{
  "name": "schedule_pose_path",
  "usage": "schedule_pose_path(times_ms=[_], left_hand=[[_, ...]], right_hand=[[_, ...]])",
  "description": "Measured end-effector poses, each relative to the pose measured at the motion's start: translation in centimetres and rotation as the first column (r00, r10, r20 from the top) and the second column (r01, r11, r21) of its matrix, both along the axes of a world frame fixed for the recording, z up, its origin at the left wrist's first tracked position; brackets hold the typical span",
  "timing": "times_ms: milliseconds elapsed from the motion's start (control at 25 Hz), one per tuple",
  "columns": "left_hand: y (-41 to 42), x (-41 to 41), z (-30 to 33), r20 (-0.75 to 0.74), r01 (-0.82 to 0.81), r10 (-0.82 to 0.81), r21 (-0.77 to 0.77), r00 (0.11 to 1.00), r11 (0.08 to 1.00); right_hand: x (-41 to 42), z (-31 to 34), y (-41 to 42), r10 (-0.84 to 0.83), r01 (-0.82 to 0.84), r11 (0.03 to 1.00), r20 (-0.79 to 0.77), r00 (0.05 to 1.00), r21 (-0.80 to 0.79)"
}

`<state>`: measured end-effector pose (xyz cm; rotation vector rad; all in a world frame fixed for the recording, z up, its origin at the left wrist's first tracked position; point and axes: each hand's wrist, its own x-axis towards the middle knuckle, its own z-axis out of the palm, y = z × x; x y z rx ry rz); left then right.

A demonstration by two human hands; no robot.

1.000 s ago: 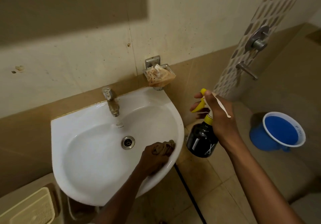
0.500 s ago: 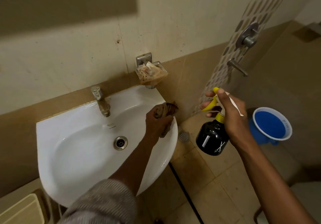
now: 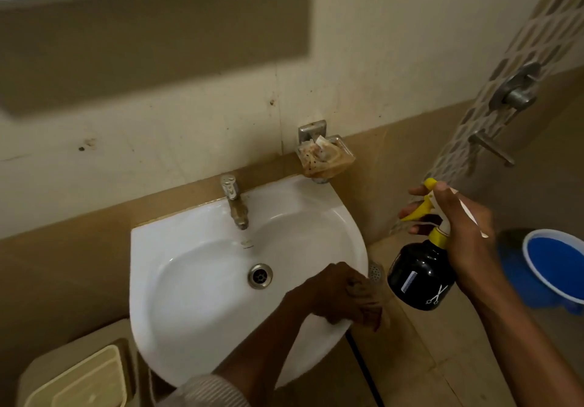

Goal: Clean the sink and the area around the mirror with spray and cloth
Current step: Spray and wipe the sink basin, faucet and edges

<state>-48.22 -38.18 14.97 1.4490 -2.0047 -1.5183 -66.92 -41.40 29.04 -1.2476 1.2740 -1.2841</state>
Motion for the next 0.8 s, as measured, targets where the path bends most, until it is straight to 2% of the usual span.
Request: schedule_pose_path(times_ms=[40,80,120,160,200,240,280,320,440,520,600,640,720,800], left_hand=[[0.5,2.0,0.4,-0.063,-0.049,0.051,0.019,0.997,0.999],[0.5,3.8,0.7,-0.166,-0.19,0.185,-0.017,0.969,0.982],[0.3,5.2,1.1,-0.266,-0.413,0.384,-0.059,0.884,0.909],[-0.6,6.1,1.3,-0.355,-0.655,0.594,-0.074,0.722,0.752],[-1.9,6.8,1.2,-0.412,-0.844,0.76,-0.043,0.503,0.535],[-3.5,7.2,0.9,-0.434,-0.944,0.851,0.004,0.296,0.331],[-5.1,7.1,0.5,-0.432,-0.978,0.885,0.027,0.173,0.205],[-6.6,6.6,-0.2,-0.396,-0.989,0.908,-0.002,0.139,0.151],[-9.1,4.5,-2.2,-0.209,-0.978,0.97,-0.193,0.125,0.085],[-9.8,2.8,-3.5,-0.194,-0.943,0.945,-0.26,0.262,0.208],[-9.7,0.8,-4.2,-0.26,-0.899,0.871,-0.255,0.417,0.355],[-9.7,-0.2,-4.2,-0.293,-0.89,0.845,-0.242,0.447,0.387],[-9.5,-1.5,-4.1,-0.354,-0.894,0.821,-0.199,0.447,0.401],[-8.3,-2.4,-4.1,-0.375,-0.839,0.755,-0.153,0.538,0.522]], right_hand=[[0.7,0.1,-0.2,0.017,-0.017,1.0,0.003,1.0,-0.004],[1.4,0.1,-0.4,0.036,-0.036,0.999,0.002,0.999,-0.008],[2.0,0.0,-0.6,0.055,-0.055,0.998,0.0,0.998,-0.01],[2.5,-0.2,-0.7,0.074,-0.074,0.997,0.0,0.997,-0.009],[3.0,-0.5,-0.7,0.094,-0.094,0.996,-0.002,0.996,-0.006],[3.5,-0.8,-0.7,0.109,-0.109,0.994,-0.007,0.994,-0.002],[3.8,-1.2,-0.6,0.119,-0.119,0.993,-0.014,0.993,-0.001],[3.9,-1.4,-0.5,0.127,-0.127,0.992,-0.023,0.992,-0.001],[3.2,-1.3,0.0,0.134,-0.135,0.991,-0.018,0.991,-0.009],[1.9,-1.0,0.2,0.114,-0.116,0.993,-0.039,0.993,-0.031],[0.5,-0.6,0.3,0.093,-0.095,0.995,-0.048,0.995,-0.041],[-0.1,-0.4,0.3,0.08,-0.082,0.996,-0.043,0.996,-0.045],[-1.0,-0.2,0.3,0.065,-0.067,0.996,-0.04,0.997,-0.052],[-1.4,0.1,0.2,0.057,-0.059,0.996,-0.032,0.998,-0.061]])
